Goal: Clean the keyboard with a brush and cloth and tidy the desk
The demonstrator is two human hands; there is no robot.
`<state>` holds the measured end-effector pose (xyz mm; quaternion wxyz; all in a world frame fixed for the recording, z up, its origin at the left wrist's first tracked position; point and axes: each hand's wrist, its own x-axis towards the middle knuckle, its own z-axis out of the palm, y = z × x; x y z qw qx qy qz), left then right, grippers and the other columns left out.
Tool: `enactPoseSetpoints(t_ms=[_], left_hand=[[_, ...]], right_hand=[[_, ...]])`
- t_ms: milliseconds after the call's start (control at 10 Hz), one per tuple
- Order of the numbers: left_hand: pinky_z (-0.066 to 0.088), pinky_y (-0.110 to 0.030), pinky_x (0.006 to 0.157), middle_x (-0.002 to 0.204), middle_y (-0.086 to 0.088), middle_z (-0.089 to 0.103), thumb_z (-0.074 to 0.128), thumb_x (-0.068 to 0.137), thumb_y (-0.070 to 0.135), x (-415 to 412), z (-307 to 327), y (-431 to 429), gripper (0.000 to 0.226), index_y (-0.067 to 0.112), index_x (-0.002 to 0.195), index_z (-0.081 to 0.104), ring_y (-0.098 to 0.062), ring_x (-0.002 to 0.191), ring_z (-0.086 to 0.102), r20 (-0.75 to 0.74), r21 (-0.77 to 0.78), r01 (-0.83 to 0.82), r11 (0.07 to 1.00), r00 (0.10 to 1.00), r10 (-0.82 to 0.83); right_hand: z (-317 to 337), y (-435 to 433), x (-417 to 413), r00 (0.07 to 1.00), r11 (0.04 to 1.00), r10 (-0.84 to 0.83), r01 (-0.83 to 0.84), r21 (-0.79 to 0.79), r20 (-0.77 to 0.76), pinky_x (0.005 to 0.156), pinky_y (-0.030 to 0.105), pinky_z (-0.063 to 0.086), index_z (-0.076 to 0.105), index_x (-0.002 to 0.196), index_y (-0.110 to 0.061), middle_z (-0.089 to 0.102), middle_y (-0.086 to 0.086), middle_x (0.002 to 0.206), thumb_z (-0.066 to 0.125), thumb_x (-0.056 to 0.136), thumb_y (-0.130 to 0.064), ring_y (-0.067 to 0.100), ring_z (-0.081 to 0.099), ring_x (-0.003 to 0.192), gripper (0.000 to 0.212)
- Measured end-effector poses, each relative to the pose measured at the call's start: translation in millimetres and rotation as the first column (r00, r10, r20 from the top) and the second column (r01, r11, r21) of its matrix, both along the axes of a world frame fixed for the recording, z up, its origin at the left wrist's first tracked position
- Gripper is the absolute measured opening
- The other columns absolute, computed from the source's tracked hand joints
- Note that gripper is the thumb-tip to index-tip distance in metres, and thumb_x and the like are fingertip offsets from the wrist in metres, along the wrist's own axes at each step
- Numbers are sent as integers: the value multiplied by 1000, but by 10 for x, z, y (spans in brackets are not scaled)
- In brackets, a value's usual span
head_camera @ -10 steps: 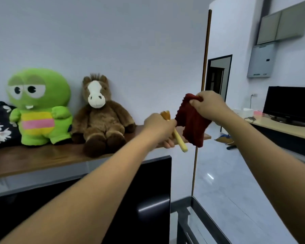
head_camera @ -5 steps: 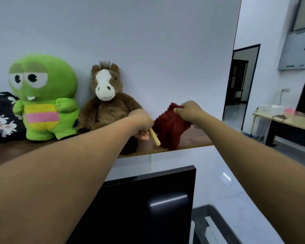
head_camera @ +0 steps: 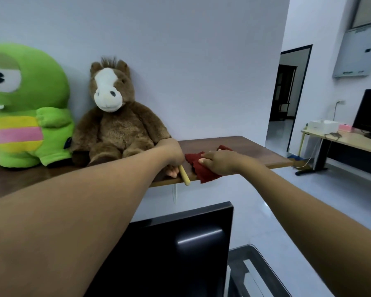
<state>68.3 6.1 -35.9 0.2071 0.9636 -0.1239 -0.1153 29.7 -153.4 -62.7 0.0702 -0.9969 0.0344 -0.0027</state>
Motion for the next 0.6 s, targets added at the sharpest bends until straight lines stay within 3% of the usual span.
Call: enactPoseSetpoints(t_ms=[100,200,300,400,500,600], left_hand=[[56,-29,72,82,-19,71,34,103,14,61,-19,-40,46,-7,76,64,-20,51,57,-4,27,0,1000,1000,0],[49,-23,45,65,-14,62,38,104,15,61,-36,-78,44,-4,70,58,-18,44,54,-21,17,-24,1000,999,25],[41,-19,32,59,-12,59,45,102,19,40,-47,-91,43,-2,67,57,-15,29,50,18,12,-41,999,999,41],[44,-21,34,58,-12,61,45,102,31,15,-26,-89,51,-3,67,58,-15,26,50,40,-9,-49,999,998,49],[52,-25,42,64,-15,65,43,102,35,-15,23,-50,55,-6,70,59,-19,36,56,62,-93,-33,995,997,39],[49,-22,38,60,-15,68,43,101,27,-41,129,59,49,-5,69,61,-20,37,57,175,-170,-8,985,984,38]], right_hand=[[-91,121,102,999,999,-36,37,-24,38,114,58,17,37,147,-30,34,2,156,19,103,-49,30,24,145,52],[-126,203,145,995,997,-77,78,-4,59,114,59,13,41,145,-32,35,5,156,19,102,-48,31,21,146,51],[-129,188,162,990,992,-125,123,36,65,116,56,10,43,144,-28,32,10,157,20,101,-50,31,19,147,54],[-107,106,121,979,979,-179,167,117,96,118,55,7,41,147,-20,27,15,158,17,102,-49,32,12,149,58],[-63,40,7,958,954,-168,99,282,232,117,57,8,55,130,-19,38,13,152,20,105,-42,32,15,149,50],[93,-19,-130,911,912,-180,13,410,372,101,46,34,48,74,-21,59,8,97,25,105,-37,30,47,119,42]])
